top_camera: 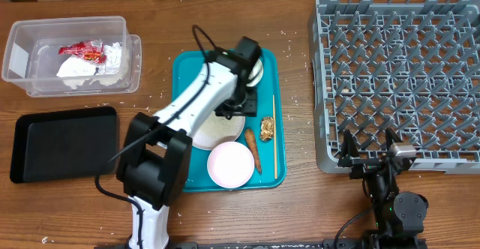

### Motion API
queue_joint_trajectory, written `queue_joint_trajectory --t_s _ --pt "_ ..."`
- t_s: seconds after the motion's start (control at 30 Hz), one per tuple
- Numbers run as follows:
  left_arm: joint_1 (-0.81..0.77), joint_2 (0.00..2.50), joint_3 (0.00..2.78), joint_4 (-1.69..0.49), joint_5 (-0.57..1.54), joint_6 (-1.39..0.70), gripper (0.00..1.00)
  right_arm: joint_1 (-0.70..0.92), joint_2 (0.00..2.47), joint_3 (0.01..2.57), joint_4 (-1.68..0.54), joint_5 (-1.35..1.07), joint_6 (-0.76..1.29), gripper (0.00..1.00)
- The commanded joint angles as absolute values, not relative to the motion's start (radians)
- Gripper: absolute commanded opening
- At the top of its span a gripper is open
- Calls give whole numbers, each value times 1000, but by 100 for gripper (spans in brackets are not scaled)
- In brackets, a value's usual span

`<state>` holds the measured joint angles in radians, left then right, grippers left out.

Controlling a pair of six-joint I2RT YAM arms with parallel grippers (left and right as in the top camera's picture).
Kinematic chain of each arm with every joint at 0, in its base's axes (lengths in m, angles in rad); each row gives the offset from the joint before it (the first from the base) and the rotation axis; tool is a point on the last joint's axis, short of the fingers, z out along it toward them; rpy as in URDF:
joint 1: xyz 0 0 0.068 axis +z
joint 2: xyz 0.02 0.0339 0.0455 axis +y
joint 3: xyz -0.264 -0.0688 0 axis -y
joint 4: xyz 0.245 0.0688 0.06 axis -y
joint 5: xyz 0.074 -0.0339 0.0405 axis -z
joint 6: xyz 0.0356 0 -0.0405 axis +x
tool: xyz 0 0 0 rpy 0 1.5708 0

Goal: Sort waste into correct bins and load items into the dishwasher
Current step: 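Grasp the rim of the white rice plate with the left gripper and lift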

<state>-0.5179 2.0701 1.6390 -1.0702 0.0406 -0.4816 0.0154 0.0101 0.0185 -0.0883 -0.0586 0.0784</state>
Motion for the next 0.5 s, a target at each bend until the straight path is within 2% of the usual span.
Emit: queue_joint_trajectory --t_s 0.0,0.47 --pt "-537 2038 1658 -1052 -62 -570 59 22 3 8 -81 -46 78 100" --pt "-565 2091 1655 -1028 -63 -625 56 22 3 8 -81 -46 78 100"
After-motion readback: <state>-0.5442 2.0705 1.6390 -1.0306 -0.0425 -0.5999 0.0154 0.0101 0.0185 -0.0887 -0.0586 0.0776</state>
